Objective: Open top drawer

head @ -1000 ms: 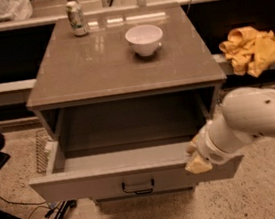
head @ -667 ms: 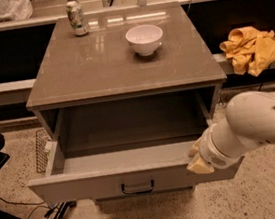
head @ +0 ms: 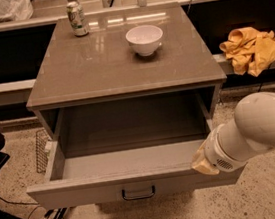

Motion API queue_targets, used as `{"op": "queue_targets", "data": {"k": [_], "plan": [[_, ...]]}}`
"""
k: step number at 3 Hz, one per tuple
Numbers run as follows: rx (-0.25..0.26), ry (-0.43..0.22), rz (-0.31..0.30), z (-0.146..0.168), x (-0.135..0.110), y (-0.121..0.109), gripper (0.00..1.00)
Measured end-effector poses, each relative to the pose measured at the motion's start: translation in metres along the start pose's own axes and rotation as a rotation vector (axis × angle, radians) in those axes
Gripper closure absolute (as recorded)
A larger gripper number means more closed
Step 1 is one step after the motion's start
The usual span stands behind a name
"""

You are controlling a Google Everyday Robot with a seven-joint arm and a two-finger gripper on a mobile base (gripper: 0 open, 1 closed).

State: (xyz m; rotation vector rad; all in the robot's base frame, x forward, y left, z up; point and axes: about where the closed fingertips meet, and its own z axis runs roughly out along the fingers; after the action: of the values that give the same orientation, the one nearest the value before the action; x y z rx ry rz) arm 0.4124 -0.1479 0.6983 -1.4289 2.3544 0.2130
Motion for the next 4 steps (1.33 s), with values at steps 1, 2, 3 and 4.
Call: {"op": "queue_targets", "data": {"k": [1, 2, 3, 4], "plan": [[0.003, -0.01, -0.011, 0.003, -0.005, 0.0, 1.0], [0.014, -0.017, -0.01, -0.001, -0.008, -0.001, 1.0], [0.097, -0.074, -0.003, -0.024, -0.022, -0.013, 1.0], [0.146, -0.117, -0.002, -0.041, -0.034, -0.023, 1.0]]}}
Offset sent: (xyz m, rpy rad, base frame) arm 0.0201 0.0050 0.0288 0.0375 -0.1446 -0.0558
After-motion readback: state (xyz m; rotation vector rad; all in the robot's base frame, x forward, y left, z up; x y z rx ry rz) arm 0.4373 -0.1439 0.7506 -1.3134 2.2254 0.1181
